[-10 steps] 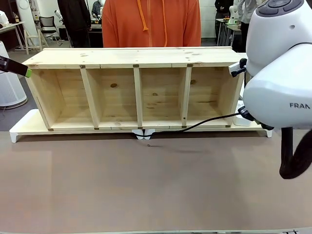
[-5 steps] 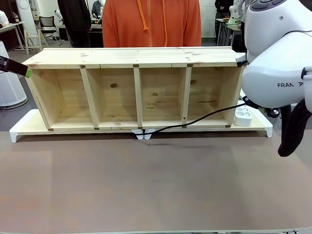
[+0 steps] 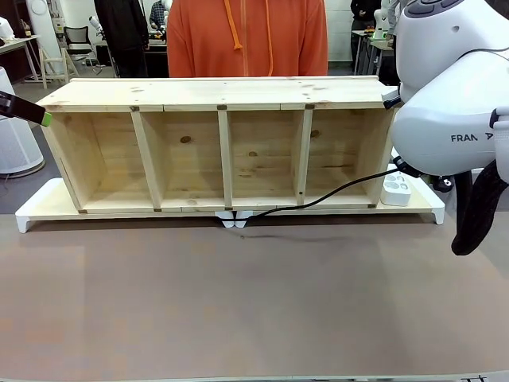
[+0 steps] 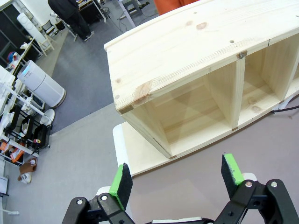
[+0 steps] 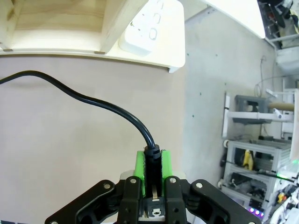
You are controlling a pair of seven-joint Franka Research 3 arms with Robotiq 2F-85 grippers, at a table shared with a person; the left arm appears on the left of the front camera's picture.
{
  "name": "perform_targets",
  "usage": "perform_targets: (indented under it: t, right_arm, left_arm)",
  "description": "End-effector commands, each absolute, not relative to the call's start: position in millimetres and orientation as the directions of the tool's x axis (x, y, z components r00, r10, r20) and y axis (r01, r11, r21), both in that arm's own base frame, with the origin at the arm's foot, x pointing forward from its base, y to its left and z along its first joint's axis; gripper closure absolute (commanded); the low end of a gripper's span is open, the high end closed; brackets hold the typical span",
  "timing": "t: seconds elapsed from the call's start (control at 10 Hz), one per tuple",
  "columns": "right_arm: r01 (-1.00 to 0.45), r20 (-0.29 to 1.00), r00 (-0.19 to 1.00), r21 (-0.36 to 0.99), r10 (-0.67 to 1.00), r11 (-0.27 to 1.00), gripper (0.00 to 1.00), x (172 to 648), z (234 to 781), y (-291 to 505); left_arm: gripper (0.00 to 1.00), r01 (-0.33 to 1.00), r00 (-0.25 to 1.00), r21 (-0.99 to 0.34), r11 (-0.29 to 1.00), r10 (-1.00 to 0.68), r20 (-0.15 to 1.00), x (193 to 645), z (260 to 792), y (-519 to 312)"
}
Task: Perform cable management.
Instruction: Pull the grasped Power Cable to the location of the Power Strip.
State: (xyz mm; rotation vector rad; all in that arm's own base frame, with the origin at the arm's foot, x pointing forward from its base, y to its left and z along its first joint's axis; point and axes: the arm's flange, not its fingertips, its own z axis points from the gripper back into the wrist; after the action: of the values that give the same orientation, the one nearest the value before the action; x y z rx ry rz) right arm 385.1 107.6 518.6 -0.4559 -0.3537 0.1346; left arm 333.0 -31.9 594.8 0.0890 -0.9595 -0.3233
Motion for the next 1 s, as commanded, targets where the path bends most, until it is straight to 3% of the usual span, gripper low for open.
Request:
perform_targets:
  t: [0.0,0.2,0.9]
  right_arm:
    - [-0.048,0.304,0.93,-0.453,0.205,0.89,0.84,385,519,108]
    - [0.039,0.355,0.932,-0.291,0.07,0.956,0.84,393,524,68]
    - [0.205,0.476,0.873,-0.161,-0.106,0.965,0.84,441,540,-14]
  left_arm:
    - [0.0,0.229,0.525,0.221,0.948,-0.312,0.792,334,595,-33]
    - [0.0,0.229,0.525,0.221,0.948,-0.312,0.792,334,595,-33]
    - [0.0,0.229,0.525,0.221,0.948,-0.312,0.792,334,595,-33]
